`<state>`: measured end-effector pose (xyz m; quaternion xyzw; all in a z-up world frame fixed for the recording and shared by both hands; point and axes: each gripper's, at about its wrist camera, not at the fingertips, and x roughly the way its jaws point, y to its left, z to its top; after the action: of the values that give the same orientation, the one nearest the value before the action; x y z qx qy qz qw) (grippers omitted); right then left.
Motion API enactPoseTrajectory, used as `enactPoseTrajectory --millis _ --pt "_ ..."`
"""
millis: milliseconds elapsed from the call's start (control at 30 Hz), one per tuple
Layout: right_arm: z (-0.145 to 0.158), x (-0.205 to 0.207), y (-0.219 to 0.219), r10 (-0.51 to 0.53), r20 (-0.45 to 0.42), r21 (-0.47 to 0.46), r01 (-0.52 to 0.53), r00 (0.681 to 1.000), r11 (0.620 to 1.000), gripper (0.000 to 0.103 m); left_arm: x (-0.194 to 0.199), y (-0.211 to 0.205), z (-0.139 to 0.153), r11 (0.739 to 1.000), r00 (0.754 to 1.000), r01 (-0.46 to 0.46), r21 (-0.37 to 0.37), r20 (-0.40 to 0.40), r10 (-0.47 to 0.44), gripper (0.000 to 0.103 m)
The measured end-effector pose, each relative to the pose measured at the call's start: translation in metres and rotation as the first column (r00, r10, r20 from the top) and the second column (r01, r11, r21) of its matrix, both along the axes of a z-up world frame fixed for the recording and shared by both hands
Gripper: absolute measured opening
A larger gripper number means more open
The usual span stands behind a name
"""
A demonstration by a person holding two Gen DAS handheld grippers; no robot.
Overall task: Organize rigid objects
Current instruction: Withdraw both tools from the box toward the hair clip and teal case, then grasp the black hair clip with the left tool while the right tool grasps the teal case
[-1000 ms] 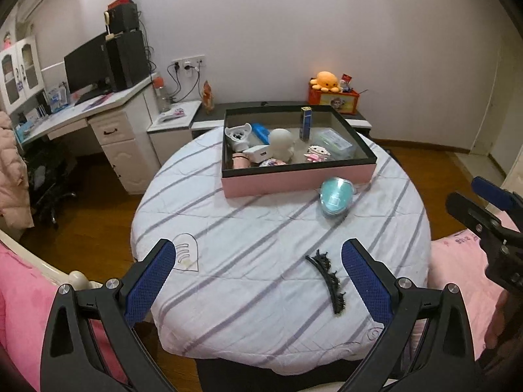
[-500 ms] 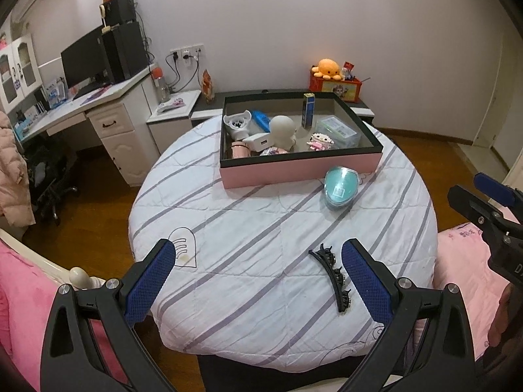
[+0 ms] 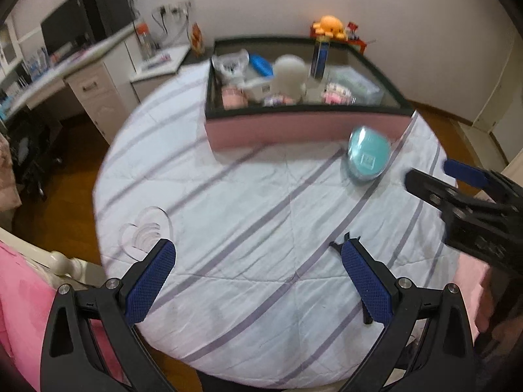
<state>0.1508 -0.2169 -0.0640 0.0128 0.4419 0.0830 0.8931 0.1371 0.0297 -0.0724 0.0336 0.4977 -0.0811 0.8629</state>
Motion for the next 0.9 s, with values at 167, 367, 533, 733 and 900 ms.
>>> enactPoseTrajectory --millis 167,367,533,733,900 --pt "-0.038 0.048 0.009 0.019 -0.103 -0.021 -0.021 0.994 1.000 0.084 0.007 -0.010 -0.031 0.999 0.995 0.038 -0.036 -0.093 -0.042 0.103" --pt "-0.066 0.077 0.010 0.059 -0.117 -0.006 -0.061 0.991 0.998 0.078 0.006 -0.048 -0.056 0.991 0.977 0.107 -0.078 -0.178 -0.119 0.103" --pt "-0.060 0.039 -0.018 0.083 -0.095 0.048 -0.079 0.992 0.996 0.045 0.003 -0.077 -0.064 0.989 0.982 0.147 0.011 -0.119 -0.145 0.100" --pt "-0.059 -0.010 -0.047 0.065 -0.114 0.100 -0.054 0.991 0.994 0.025 -0.006 -0.086 -0.062 0.986 0.984 0.163 0.039 -0.077 -0.160 0.083" --pt "-0.058 0.007 -0.054 0.042 -0.106 0.105 -0.031 0.993 0.994 0.053 -0.017 -0.090 -0.056 0.984 0.981 0.175 0.035 -0.086 -0.172 0.055"
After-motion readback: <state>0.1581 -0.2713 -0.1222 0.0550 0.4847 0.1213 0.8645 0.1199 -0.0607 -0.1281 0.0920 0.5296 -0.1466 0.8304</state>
